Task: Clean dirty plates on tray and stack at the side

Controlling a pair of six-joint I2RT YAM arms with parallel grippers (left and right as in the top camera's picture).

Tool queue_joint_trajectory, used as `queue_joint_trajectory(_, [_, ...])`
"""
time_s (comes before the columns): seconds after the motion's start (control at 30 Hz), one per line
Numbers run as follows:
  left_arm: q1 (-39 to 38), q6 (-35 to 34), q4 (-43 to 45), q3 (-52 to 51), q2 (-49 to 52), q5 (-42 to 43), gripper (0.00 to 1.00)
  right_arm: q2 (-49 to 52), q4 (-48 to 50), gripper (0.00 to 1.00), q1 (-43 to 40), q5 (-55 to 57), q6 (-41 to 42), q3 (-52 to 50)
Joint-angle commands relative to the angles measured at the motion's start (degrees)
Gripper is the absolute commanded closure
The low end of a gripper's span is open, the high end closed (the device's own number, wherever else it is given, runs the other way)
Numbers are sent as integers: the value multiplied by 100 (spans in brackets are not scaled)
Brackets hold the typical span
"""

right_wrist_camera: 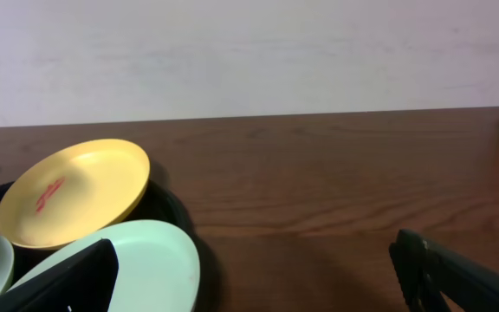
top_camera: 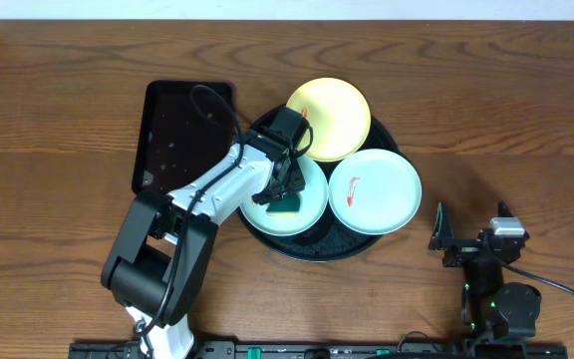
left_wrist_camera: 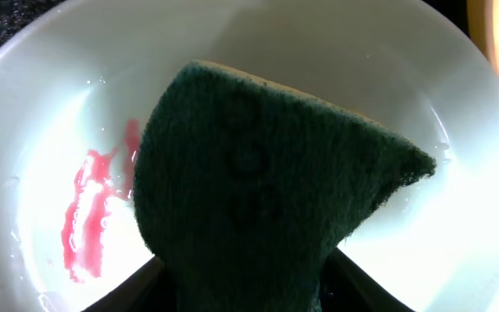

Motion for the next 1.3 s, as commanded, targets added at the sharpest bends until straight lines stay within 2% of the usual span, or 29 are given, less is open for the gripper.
queue_joint_trajectory(0.0, [-28, 74, -35, 85, -87, 33, 52, -20, 162, 1, -68, -205, 184, -9])
queue_joint_trajectory(0.27, [-28, 74, -35, 85, -87, 33, 52, -20, 960, 1, -68, -931, 785, -9])
queue_joint_trajectory(0.4, [-28, 74, -33, 85, -87, 33, 52, -20, 1919, 1, -68, -1578, 1370, -9])
queue_joint_trajectory(0.53, [-28, 74, -33, 85, -87, 33, 52, -11, 3318, 1, -68, -1871, 1298, 15])
queue_joint_trajectory(0.6, [-28, 74, -31, 85, -87, 33, 52, 28, 3447, 1, -68, -1869, 1241, 203])
queue_joint_trajectory(0.67, [-28, 74, -31, 85, -87, 33, 52, 170, 3067, 1, -68, -1873, 1069, 584])
queue_joint_trajectory(0.77, [-28, 74, -33, 85, -87, 33, 52, 697, 1976, 1, -68, -1873, 557, 1440])
queue_joint_trajectory(0.93, [-28, 74, -33, 85, -87, 35, 52, 2472, -26, 1, -68, -2282, -461, 3357])
queue_joint_trajectory(1.1, [-28, 74, -33, 85, -87, 35, 52, 4607, -2570, 1, -68, -3440, -1032, 5469])
queue_joint_trajectory(1.17, [-28, 74, -33, 85, -87, 33, 52, 5372, -3069, 1, -68, -3956, -966, 6065])
queue_joint_trajectory(1.27, [-28, 74, -33, 85, -87, 33, 52, 6183, -3235, 1, -68, -5464, -103, 6513])
